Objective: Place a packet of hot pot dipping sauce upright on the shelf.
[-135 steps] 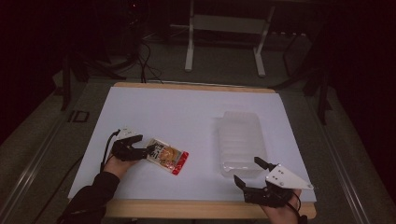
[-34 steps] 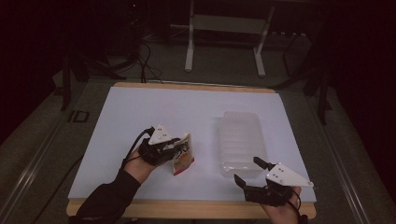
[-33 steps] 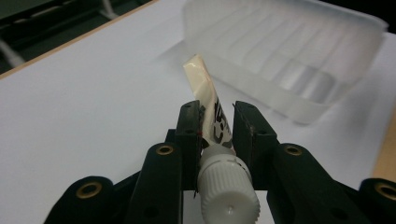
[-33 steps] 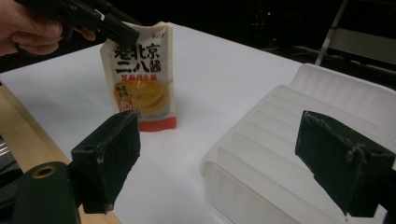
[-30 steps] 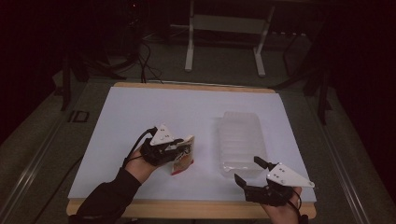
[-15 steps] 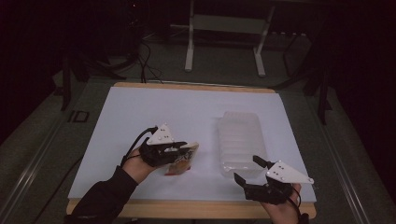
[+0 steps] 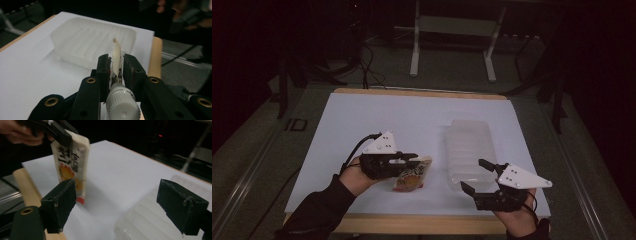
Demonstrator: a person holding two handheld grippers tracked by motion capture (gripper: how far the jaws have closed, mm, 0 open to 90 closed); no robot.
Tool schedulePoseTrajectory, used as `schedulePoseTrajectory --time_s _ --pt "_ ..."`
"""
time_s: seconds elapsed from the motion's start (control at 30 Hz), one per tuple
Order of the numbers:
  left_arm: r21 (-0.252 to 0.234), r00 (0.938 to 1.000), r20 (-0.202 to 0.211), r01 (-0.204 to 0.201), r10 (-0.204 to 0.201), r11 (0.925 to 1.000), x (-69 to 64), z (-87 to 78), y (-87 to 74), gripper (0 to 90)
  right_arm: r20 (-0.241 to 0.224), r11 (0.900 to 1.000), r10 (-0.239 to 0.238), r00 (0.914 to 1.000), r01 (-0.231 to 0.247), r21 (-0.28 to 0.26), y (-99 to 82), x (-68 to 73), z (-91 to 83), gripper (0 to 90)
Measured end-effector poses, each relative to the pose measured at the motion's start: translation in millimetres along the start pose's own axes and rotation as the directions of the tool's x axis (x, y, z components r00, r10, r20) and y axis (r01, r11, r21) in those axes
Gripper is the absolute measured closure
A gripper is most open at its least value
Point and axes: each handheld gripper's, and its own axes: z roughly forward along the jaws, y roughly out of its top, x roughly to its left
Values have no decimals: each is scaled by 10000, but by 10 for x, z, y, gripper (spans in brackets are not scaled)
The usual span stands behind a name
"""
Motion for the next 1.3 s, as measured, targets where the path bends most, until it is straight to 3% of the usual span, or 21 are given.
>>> schedulePoseTrajectory --time_s 0.13,0.33,0.5,0.53,0.63,0.8,0.9,0.97,1.0,1.13,1.3 --pt "-152 9996 274 -54 58 9999 -14 -21 35 758 -897 9984 -432 9950 462 314 170 -42 28 230" --pt "-523 9991 416 -101 123 9986 -15 -82 85 758 -2146 9861 -1109 9704 1344 981 422 -71 183 286" --pt "-479 9979 609 -206 235 9986 -34 -62 109 759 -2864 9785 -1129 9514 1566 1344 618 -107 369 370" --pt "-479 9979 609 -206 235 9986 -34 -62 109 758 -2864 9785 -1129 9514 1566 1344 618 -107 369 370" --pt "-500 9957 888 -226 270 9985 -24 -37 119 758 -3668 9683 -1029 9246 1775 1758 717 -115 538 439" --pt "-584 9937 1090 -213 276 9981 -37 4 133 758 -4378 9569 -601 8971 1765 2304 760 -121 711 538" --pt "-681 9919 1222 -264 346 9973 -43 20 148 758 -4708 9467 -479 8809 1904 2599 759 -100 783 569" --pt "-681 9919 1222 -264 346 9973 -43 20 148 758 -4752 9427 -550 8782 2026 2653 758 -87 805 569" --pt "-718 9910 1270 -345 434 9968 -44 35 164 758 -4873 9367 -559 8714 2147 2766 763 -69 838 642" --pt "-726 9912 1245 -368 456 9967 -49 55 173 758 -5049 9190 -1011 8572 2748 2826 775 -66 868 722" --pt "-743 9906 1297 -336 431 9967 -45 83 169 758 -5314 9062 -1214 8384 3121 2854 777 -79 877 787"
